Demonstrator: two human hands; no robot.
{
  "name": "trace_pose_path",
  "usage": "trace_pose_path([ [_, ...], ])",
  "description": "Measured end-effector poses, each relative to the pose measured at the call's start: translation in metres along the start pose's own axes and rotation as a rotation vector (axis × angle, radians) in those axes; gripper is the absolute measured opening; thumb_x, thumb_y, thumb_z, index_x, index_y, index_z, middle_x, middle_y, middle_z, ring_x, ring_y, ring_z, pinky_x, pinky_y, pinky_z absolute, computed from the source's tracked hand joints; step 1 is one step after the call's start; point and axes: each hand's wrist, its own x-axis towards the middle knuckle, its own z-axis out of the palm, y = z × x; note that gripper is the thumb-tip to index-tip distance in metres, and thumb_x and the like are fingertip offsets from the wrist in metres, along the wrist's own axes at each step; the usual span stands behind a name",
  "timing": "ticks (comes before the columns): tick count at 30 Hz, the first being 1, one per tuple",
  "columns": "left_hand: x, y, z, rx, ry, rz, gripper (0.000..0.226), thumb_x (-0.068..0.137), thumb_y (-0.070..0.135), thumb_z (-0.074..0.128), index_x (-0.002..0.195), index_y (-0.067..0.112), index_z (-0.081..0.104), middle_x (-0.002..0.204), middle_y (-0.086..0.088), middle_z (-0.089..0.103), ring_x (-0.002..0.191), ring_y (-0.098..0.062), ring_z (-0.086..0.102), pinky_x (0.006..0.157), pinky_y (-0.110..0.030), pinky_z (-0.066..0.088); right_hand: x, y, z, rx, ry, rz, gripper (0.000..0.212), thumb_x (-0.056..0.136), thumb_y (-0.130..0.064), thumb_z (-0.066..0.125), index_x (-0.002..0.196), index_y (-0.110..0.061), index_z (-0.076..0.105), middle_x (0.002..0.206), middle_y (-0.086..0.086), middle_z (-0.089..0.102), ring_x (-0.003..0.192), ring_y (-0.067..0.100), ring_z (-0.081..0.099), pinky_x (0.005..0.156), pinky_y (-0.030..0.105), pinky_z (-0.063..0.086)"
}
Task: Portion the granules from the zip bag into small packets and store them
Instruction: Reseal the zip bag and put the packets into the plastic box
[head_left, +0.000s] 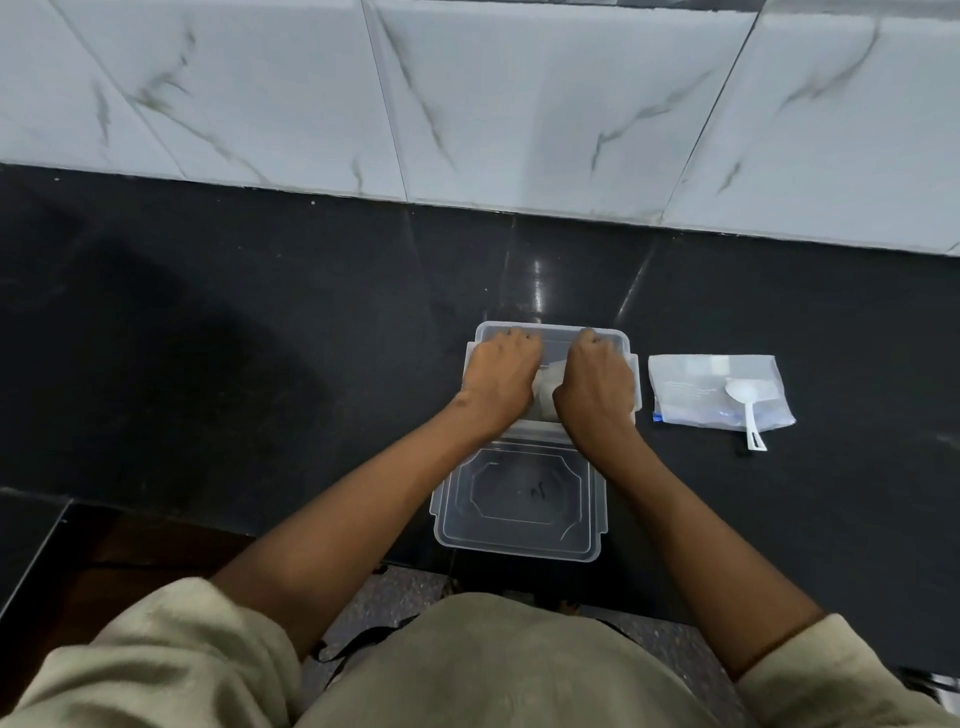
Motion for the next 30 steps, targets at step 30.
trace_pose_path([
  [30,-0.014,0.000,-0.001,-0.277,-0.592,-0.002,0.036,0.105,0.031,0.040,0.121,0.012,0.066,0.115,-0.008,0.066,0.102,-0.026,0.062,0.098,-0.042,0.051,0.006,0.016,0.016,0.117,-0.454,-0.067,0.033,0.100,-0.025,0.063,0.126,-0.006,0.065,0.120,0.017,0.069,0.105,0.030,0.066,0.098,0.039,0.053],
])
